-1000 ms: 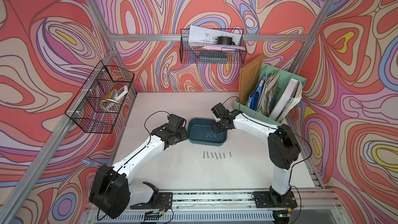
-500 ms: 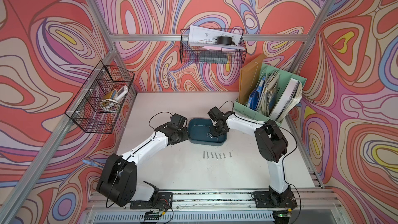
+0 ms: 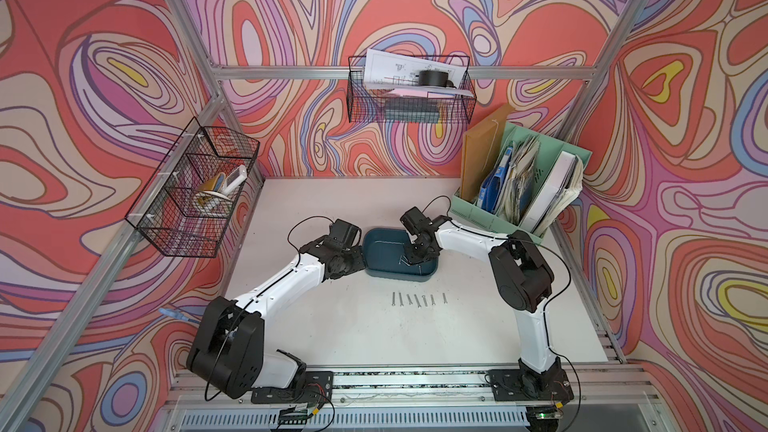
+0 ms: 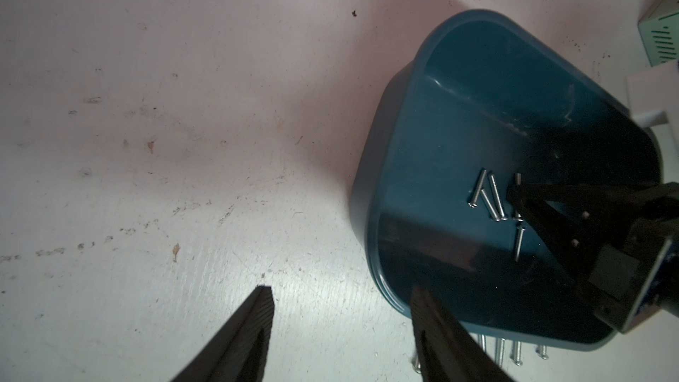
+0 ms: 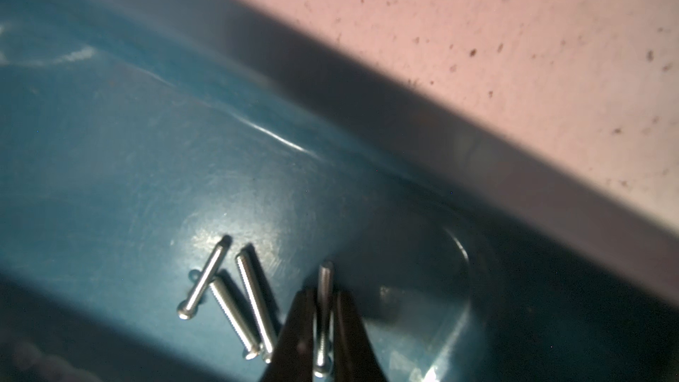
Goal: Take out the screws from the storage box
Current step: Pick up the screw from the storage box.
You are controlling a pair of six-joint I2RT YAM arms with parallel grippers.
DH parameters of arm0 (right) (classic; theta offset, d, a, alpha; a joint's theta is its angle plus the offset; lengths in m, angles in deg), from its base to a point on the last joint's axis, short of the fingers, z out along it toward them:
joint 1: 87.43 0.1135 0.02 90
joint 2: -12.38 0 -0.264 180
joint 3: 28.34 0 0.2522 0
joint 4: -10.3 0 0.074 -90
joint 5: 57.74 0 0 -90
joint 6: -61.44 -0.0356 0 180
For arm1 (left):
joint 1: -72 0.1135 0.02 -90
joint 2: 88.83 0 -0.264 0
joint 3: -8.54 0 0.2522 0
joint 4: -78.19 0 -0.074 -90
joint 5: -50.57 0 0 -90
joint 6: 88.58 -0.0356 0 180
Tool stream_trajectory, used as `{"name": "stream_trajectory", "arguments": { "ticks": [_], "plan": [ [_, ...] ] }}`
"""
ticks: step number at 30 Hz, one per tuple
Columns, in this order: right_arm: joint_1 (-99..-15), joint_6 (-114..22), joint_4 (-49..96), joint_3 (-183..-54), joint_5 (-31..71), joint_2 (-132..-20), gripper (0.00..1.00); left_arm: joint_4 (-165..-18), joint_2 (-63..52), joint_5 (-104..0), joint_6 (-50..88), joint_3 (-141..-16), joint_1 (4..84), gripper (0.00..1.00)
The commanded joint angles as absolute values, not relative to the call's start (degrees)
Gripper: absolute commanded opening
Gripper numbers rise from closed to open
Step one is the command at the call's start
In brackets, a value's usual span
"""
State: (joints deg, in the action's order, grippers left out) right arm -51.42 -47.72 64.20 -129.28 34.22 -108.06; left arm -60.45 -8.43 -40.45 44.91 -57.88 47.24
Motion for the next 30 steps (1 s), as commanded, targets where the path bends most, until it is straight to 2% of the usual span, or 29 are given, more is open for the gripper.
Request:
{"name": "stream_trajectory", "arguments": {
  "ticks": [1,19,30],
  "plan": [
    [-51.65,-48.64,65.25,-127.96,33.85,-108.14,0.05,-60.87,-9.36,-41.08,45.28,-57.36,47.48,0.65],
    [-51.65,-50.94,68.1,-125.64,40.3,-90.58,0.04,-59.41,-15.22,-41.64,45.04,-53.58,47.56,0.65],
    [-51.65,-58.2,72.37,-104.89,44.12,-70.54,0.05,-60.67,-15.79,-43.87,45.1,-52.62,47.51,0.64]
  ]
}}
